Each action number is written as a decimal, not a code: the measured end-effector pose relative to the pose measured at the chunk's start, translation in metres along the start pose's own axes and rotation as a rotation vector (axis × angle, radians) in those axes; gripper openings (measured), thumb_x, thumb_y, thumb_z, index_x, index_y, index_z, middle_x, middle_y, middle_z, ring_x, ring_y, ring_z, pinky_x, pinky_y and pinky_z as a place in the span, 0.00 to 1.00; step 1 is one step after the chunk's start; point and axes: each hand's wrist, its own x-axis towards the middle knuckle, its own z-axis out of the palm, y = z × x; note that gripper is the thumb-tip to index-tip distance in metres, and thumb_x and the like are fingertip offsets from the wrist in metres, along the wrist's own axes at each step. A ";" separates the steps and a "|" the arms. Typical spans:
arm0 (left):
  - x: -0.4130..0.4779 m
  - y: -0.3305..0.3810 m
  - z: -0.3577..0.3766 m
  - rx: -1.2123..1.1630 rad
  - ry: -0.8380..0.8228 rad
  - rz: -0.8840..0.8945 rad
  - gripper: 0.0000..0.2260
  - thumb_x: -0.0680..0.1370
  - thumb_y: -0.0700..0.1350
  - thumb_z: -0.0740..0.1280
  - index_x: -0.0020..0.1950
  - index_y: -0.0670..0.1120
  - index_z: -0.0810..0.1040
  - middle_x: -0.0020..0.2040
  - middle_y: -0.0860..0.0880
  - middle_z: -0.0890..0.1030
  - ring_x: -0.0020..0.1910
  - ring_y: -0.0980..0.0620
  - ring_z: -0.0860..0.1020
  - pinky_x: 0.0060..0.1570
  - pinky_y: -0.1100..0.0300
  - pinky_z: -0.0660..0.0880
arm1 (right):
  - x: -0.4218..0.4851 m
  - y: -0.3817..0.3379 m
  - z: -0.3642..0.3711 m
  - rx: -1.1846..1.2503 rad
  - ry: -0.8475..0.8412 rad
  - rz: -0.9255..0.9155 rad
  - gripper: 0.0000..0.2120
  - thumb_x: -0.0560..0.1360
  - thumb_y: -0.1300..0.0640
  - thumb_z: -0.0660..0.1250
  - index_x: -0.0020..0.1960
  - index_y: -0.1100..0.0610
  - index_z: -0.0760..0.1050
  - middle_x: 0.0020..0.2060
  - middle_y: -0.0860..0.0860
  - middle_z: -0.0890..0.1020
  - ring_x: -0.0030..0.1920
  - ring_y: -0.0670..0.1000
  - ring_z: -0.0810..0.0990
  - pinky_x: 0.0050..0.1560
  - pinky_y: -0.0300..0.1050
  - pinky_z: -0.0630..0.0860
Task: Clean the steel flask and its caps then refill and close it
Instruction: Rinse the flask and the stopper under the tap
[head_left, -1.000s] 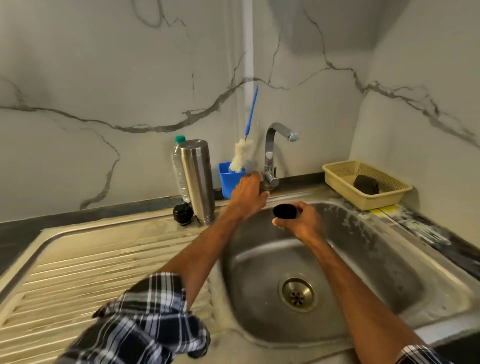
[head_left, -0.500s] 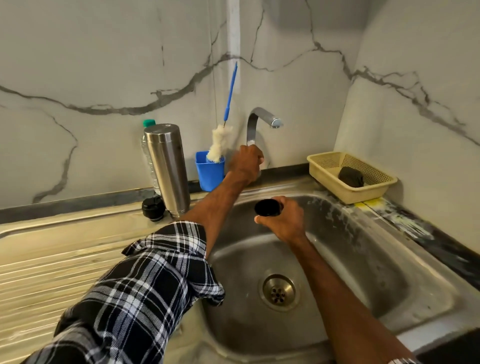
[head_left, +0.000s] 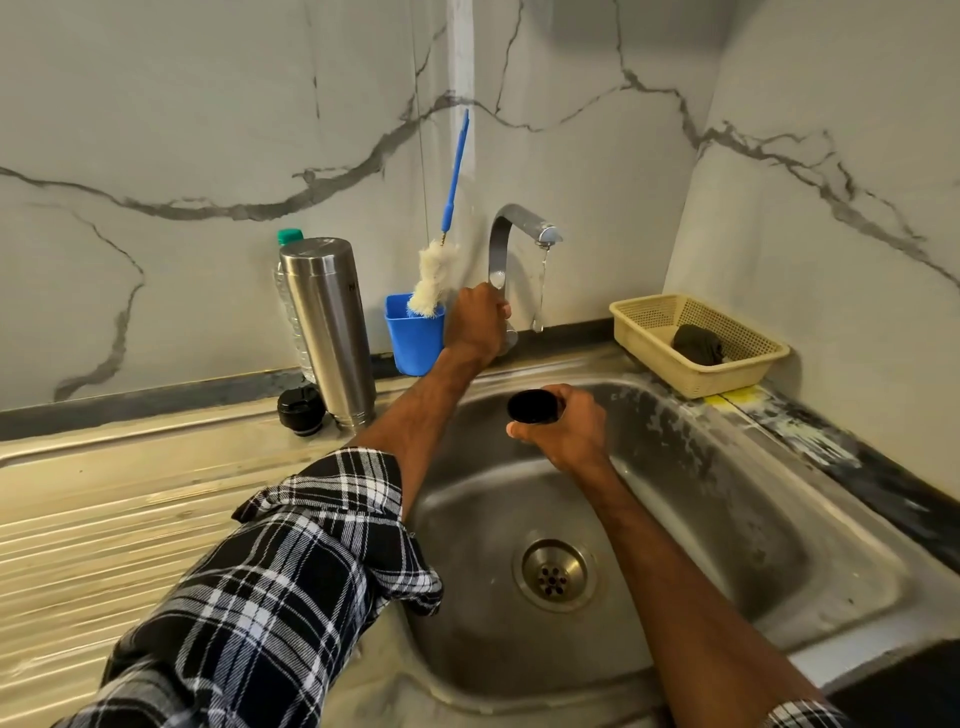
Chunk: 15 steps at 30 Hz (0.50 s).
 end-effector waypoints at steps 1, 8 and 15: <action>-0.001 0.000 0.000 -0.017 0.001 -0.005 0.04 0.75 0.39 0.75 0.45 0.38 0.84 0.42 0.44 0.84 0.42 0.47 0.82 0.51 0.50 0.82 | 0.000 0.000 0.000 0.005 -0.003 -0.002 0.21 0.65 0.55 0.83 0.54 0.56 0.81 0.44 0.46 0.81 0.46 0.46 0.79 0.38 0.28 0.68; -0.012 0.003 -0.006 -0.117 -0.039 -0.143 0.10 0.82 0.43 0.66 0.48 0.39 0.84 0.43 0.43 0.84 0.44 0.46 0.82 0.51 0.49 0.82 | -0.001 0.001 0.001 0.017 -0.017 -0.007 0.19 0.65 0.56 0.83 0.53 0.56 0.82 0.44 0.47 0.82 0.47 0.47 0.81 0.46 0.35 0.73; -0.075 0.004 -0.032 -0.221 -0.022 -0.349 0.09 0.83 0.40 0.64 0.48 0.42 0.82 0.42 0.50 0.81 0.39 0.56 0.77 0.40 0.65 0.75 | -0.006 -0.007 0.003 0.127 0.011 -0.001 0.24 0.66 0.54 0.82 0.59 0.55 0.80 0.49 0.47 0.83 0.50 0.46 0.81 0.42 0.28 0.71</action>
